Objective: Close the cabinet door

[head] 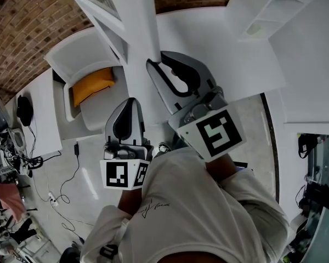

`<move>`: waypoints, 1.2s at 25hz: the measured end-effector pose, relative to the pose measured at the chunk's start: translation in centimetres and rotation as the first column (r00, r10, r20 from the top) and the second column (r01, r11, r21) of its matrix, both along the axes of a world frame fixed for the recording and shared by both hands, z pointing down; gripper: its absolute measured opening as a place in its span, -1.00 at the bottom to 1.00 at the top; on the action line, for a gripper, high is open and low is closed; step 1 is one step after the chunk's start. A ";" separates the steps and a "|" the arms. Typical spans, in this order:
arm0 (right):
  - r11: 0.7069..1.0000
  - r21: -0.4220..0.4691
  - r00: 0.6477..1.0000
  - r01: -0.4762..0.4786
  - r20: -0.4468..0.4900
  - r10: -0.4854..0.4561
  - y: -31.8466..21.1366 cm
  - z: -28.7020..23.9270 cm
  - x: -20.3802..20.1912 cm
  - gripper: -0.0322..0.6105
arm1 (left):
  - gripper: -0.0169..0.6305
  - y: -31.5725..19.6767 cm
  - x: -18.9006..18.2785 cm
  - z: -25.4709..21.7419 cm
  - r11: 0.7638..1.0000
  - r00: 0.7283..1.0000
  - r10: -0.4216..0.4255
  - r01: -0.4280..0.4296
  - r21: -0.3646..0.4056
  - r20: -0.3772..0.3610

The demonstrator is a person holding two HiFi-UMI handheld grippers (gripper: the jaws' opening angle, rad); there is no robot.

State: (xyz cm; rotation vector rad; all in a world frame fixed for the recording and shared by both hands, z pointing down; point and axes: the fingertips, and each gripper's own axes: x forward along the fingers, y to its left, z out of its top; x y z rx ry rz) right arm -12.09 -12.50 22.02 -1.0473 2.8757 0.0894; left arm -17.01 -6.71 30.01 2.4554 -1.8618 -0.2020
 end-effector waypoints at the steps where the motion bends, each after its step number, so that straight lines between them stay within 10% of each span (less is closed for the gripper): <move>1: 1.000 -0.001 1.000 0.001 0.001 -0.001 -0.1 0.0 0.1 -0.69 | -0.90 -0.1 0.1 0.0 1.000 1.000 0.003 -0.003 -0.001 0.000; 30: 0.997 0.001 0.997 0.077 -0.020 -0.077 -2.8 0.5 3.1 -0.69 | -0.90 -3.2 3.5 0.6 0.998 0.998 0.052 -0.052 -0.020 0.023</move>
